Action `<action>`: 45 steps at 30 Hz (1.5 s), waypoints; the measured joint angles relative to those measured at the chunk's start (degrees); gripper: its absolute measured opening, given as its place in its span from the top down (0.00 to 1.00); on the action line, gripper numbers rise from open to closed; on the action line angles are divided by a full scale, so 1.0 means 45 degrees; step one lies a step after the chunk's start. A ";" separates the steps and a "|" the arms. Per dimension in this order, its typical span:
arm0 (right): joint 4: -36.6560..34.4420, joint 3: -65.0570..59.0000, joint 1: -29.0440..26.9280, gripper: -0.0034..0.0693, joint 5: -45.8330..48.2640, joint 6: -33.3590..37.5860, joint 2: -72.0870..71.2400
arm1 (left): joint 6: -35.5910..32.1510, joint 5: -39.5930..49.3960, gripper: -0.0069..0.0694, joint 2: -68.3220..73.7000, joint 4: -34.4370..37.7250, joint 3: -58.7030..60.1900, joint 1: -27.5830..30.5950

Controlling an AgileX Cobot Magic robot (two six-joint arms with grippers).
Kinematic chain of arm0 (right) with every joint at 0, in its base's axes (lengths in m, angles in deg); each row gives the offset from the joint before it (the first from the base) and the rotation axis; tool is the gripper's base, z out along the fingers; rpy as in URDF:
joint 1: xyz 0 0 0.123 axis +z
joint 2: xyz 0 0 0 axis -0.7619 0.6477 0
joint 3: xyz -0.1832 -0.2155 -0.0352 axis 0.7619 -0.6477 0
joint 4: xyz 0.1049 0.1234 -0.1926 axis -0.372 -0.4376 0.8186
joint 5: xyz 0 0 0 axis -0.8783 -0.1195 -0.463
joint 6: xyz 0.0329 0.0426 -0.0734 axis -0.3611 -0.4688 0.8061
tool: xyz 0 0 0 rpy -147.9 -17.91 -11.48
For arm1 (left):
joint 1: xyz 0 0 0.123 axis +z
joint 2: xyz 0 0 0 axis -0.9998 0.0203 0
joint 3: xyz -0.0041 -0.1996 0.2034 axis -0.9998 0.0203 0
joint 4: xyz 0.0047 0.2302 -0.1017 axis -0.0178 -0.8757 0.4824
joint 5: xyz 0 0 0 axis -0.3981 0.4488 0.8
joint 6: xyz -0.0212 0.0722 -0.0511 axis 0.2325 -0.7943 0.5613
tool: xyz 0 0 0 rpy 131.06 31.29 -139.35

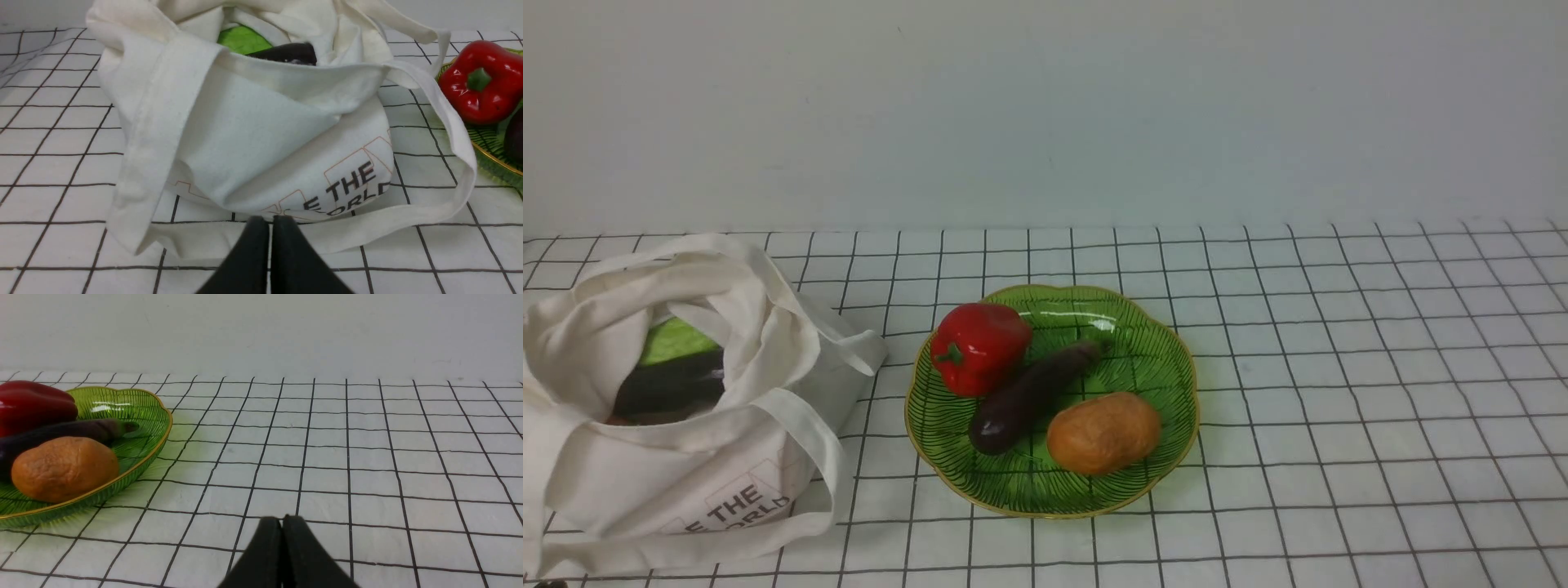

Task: Take vegetables from bag on white checkered tablecloth place on plate.
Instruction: 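Reach into the bag and grasp a vegetable inside it with the left gripper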

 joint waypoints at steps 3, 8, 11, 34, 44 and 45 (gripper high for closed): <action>0.0000 0.0000 0.0000 0.97 0.0000 0.0000 0.0000 | 0.0000 0.0000 0.92 0.0000 0.0000 0.0000 0.0000; 0.0000 0.0000 0.0000 0.97 0.0000 0.0000 0.0000 | 0.0000 0.0005 0.92 0.0000 0.0000 0.0000 0.0000; 0.0000 0.0000 0.0000 0.97 0.0000 0.0000 0.0000 | -0.0061 -0.0008 0.92 0.0000 -0.0116 0.0000 0.0000; 0.0000 0.0000 0.0000 0.97 0.0000 0.0000 0.0000 | 0.2927 -0.8389 0.92 0.0686 0.2825 -0.2508 0.0010; 0.0000 0.0000 0.0000 0.97 0.0000 0.0000 0.0000 | 0.1510 0.4286 0.92 0.7054 -0.0047 -1.0046 0.0010; 0.0000 0.0000 0.0000 0.97 0.0000 0.0000 0.0000 | 0.0689 0.6035 0.92 0.8490 -0.0047 -1.0801 0.0010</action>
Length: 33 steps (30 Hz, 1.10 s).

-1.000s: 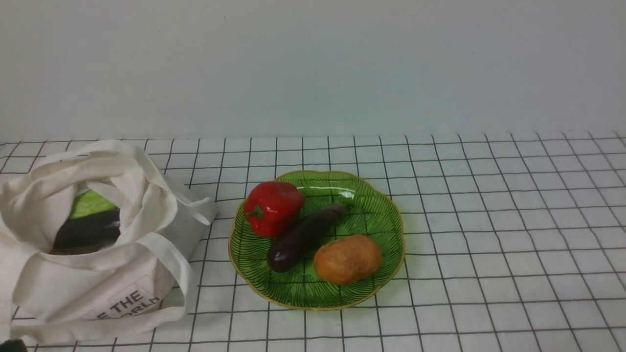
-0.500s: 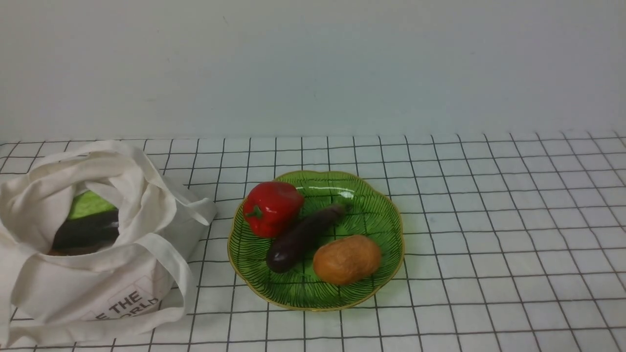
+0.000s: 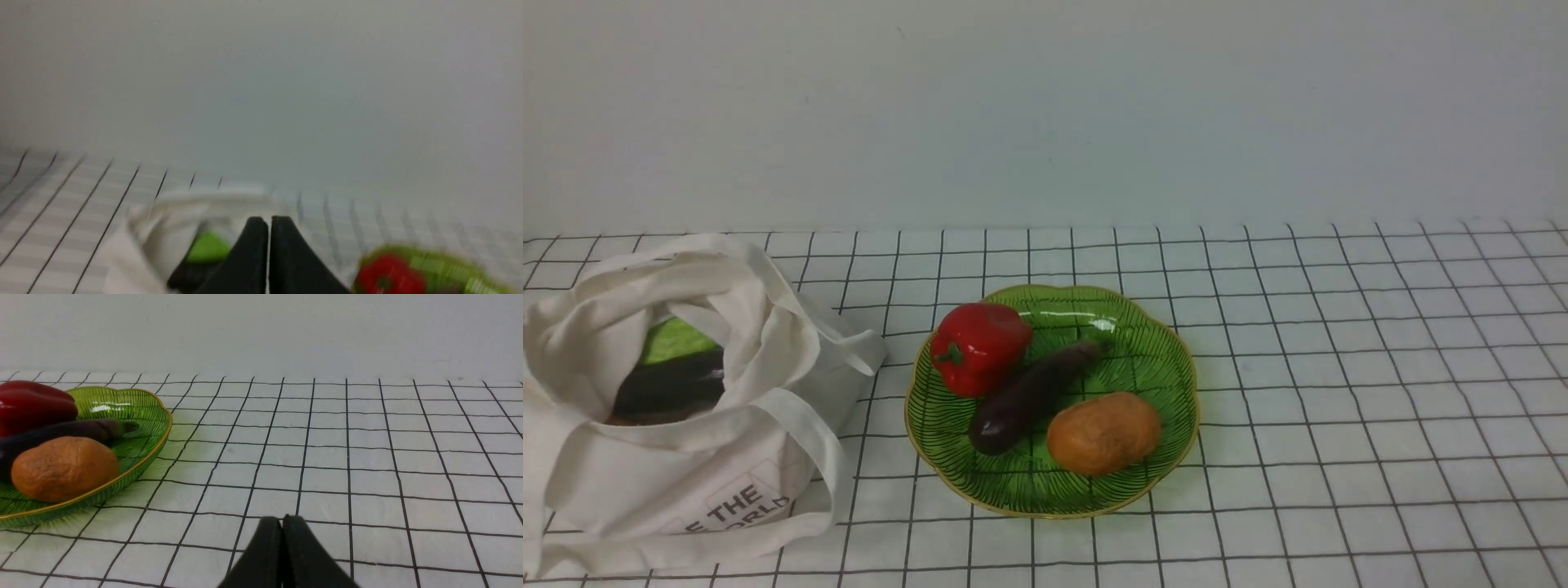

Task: Take vegetables from bag on white checkered tablecloth place on plate.
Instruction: 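Reach into the bag and grasp a vegetable inside it with the left gripper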

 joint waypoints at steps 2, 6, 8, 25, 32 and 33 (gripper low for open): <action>0.0000 0.0000 0.0000 0.97 0.0000 0.0000 0.0000 | -0.1279 0.1999 0.92 0.1732 0.0073 -0.0807 0.0000; 0.0000 0.0000 0.0000 0.97 0.0000 0.0000 0.0000 | -0.3734 0.3740 0.92 0.4751 0.0126 -0.1898 0.0000; 0.0000 0.0000 0.0000 0.97 0.0000 0.0000 0.0000 | -0.4802 0.3830 0.92 0.6133 0.0252 -0.2440 0.0000; 0.0000 0.0000 0.0000 0.97 0.0000 0.0000 0.0000 | -0.8693 0.1013 0.91 1.0358 0.1670 -0.4076 0.0000; -0.0013 0.0000 0.0000 0.97 0.0000 0.0000 0.0000 | -0.8918 0.0044 0.79 1.1171 0.0758 -0.4076 0.0000; -0.0013 0.0000 0.0000 0.97 0.0000 0.0000 0.0000 | -0.8930 0.0032 0.74 1.1370 0.0405 -0.4076 0.0000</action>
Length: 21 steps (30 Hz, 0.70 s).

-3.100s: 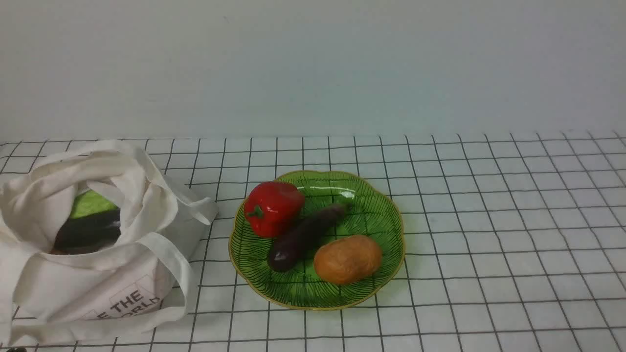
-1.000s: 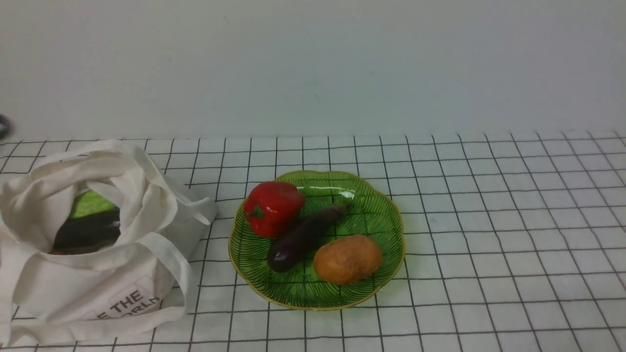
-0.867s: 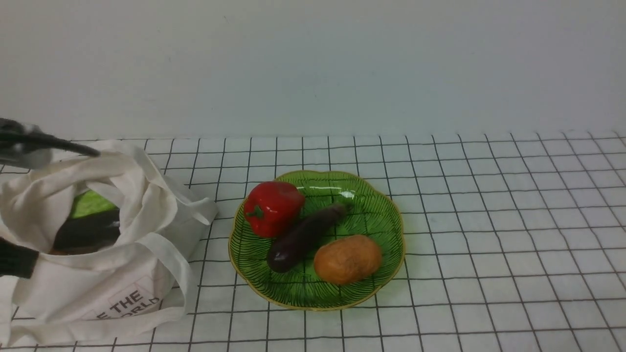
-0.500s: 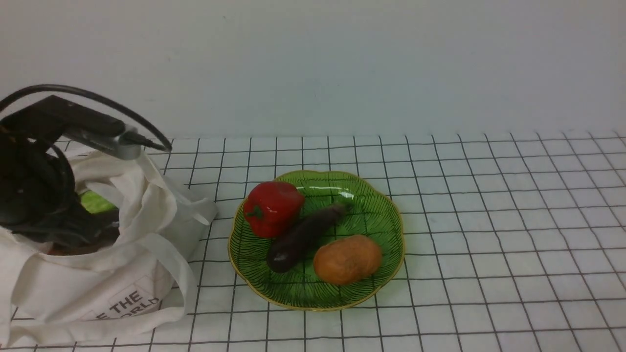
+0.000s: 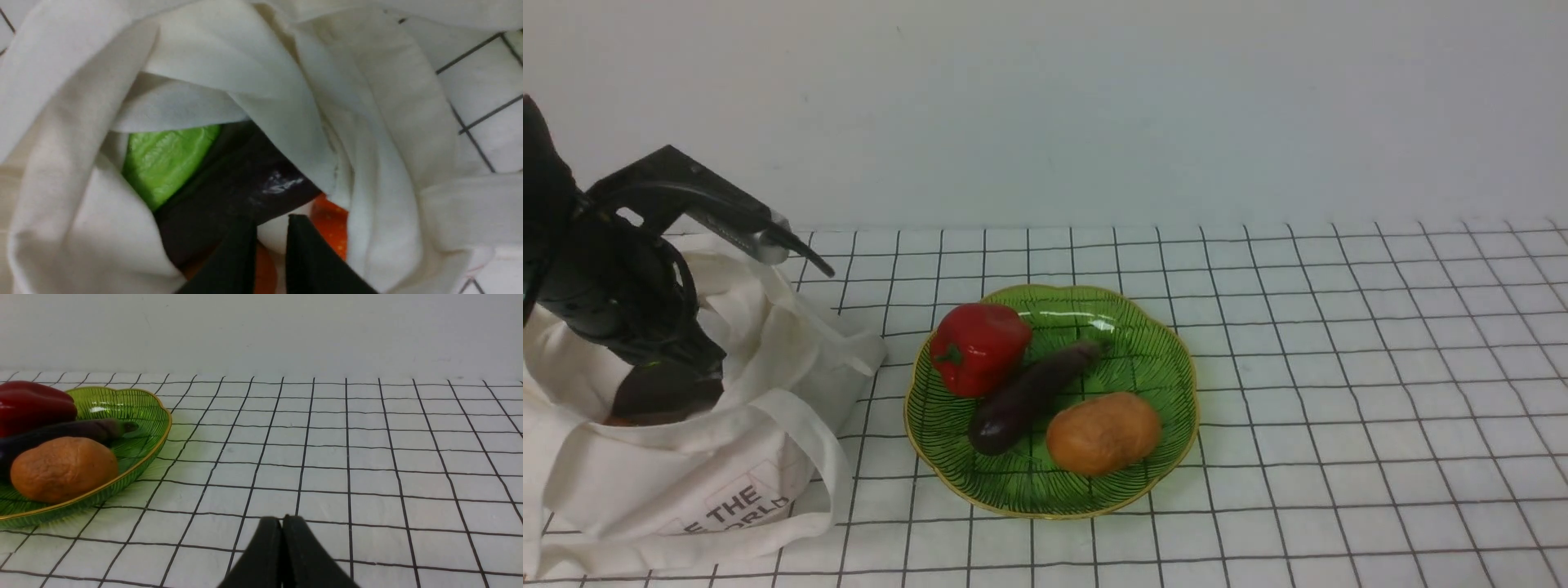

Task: Take vegetables from bag on white checkered tablecloth place on plate.
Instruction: 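Reach into the bag and grasp a vegetable inside it with the left gripper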

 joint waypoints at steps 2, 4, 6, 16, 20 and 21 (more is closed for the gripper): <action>0.0000 0.0000 0.0000 0.97 0.0000 0.0000 0.0000 | 0.0000 -0.0013 0.67 0.0238 -0.0334 0.0000 0.0000; 0.0000 0.0000 0.0000 0.97 0.0000 0.0000 0.0000 | 0.0000 -0.0068 0.55 0.0510 -0.0570 0.0000 0.0000; 0.0000 0.0000 0.0000 0.97 0.0000 0.0000 0.0000 | 0.0000 -0.0134 0.50 0.0601 -0.0606 0.0000 0.0000; 0.0012 0.0000 0.0000 0.97 0.0000 0.0000 0.0000 | -0.0491 -0.0611 0.27 0.1289 -0.1036 0.0000 0.0000; 0.0012 0.0000 0.0000 0.97 0.0000 0.0000 0.0000 | -0.1098 -0.0624 0.27 0.1637 -0.1607 0.0000 0.0000; 0.0012 0.0000 0.0000 0.97 0.0000 0.0000 0.0000 | -0.1389 -0.0624 0.27 0.1725 -0.1672 0.0000 0.0000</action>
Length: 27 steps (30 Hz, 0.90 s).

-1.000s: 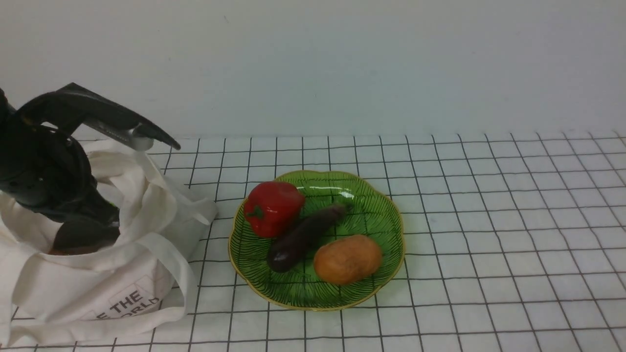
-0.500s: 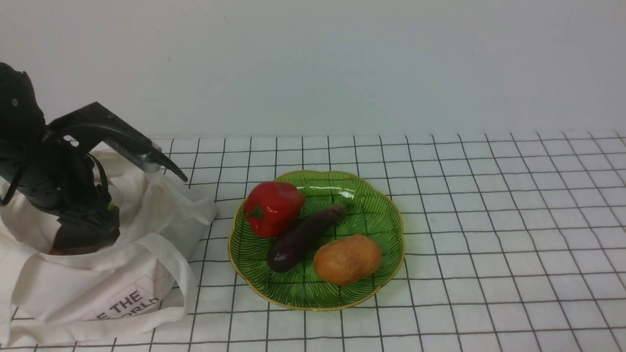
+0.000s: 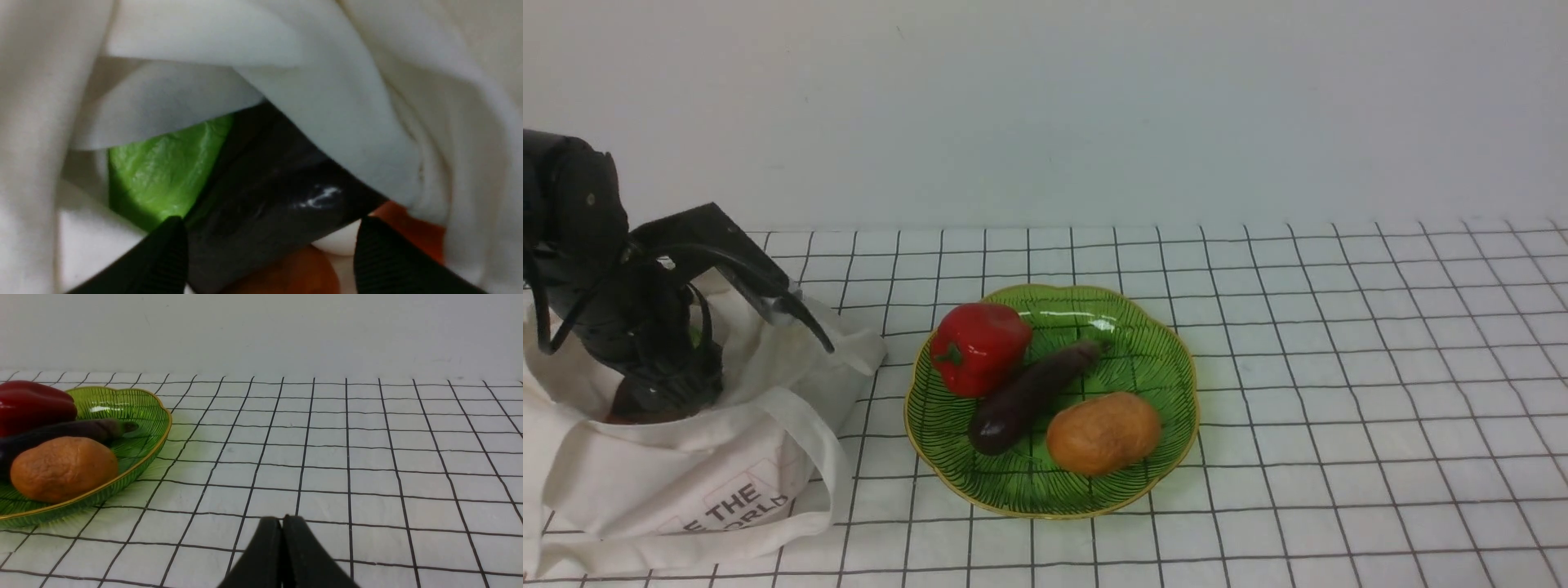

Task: Take vegetables from bag on white checkered tablecloth place on plate.
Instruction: 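Reach into the bag and grasp a vegetable inside it with the left gripper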

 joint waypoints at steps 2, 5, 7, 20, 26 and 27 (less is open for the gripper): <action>0.0000 0.0000 0.0000 0.97 0.0000 0.0000 0.0000 | -0.0768 -0.0002 0.27 0.0218 -0.0121 0.0000 0.0000; 0.0000 0.0000 0.0000 0.97 0.0000 0.0000 0.0000 | -0.1474 -0.0246 0.27 0.0323 -0.0136 0.0000 0.0000; 0.0000 0.0000 0.0000 0.97 0.0000 0.0000 0.0000 | -0.1739 -0.0510 0.27 0.0352 -0.0136 0.0000 0.0000; 0.0000 0.0000 0.0000 0.97 0.0000 0.0000 0.0000 | -0.1796 -0.0959 0.44 0.0890 -0.0130 -0.0130 0.0000; 0.0000 0.0000 0.0000 0.97 0.0000 0.0000 0.0000 | 0.0520 -0.0756 0.44 0.0616 -0.0118 -0.0130 -0.0012; 0.0000 0.0000 0.0000 0.97 0.0000 0.0000 0.0000 | 0.1781 -0.0628 0.44 0.0407 -0.0092 -0.0130 -0.0012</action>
